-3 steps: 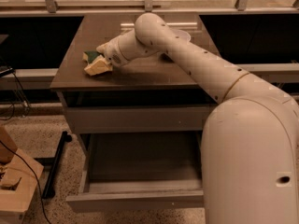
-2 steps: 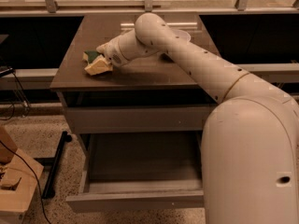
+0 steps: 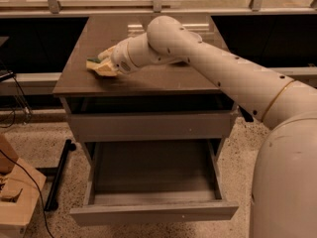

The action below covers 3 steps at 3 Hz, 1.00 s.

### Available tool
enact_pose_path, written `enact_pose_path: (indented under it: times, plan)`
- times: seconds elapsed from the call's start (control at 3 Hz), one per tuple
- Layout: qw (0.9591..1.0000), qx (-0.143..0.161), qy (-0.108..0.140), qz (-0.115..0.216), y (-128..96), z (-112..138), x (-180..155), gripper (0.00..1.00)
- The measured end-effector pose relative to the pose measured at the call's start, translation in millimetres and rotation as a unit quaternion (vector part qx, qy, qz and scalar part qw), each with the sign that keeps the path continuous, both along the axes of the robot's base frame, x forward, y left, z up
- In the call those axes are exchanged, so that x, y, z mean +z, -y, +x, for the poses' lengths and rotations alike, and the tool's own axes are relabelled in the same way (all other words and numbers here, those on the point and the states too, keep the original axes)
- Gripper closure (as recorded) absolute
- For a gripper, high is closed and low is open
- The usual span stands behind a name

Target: Place sponge into middle drawer

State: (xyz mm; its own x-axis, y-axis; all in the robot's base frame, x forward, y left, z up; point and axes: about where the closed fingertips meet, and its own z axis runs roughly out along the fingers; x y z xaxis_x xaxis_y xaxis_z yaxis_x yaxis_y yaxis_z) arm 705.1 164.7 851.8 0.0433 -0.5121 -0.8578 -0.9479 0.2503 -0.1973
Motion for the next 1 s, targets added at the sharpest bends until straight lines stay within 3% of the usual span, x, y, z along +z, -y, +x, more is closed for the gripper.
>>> enact_pose_path:
  times: [0.33, 0.67, 1.0]
  plan:
    - [1.0000, 0.000, 0.000, 0.000, 0, 0, 0, 1.00]
    - [0.9996, 0.026, 0.010, -0.005, -6, -10, 20, 1.00]
    - [0.9981, 0.042, 0.044, -0.005, -12, -36, 60, 1.00]
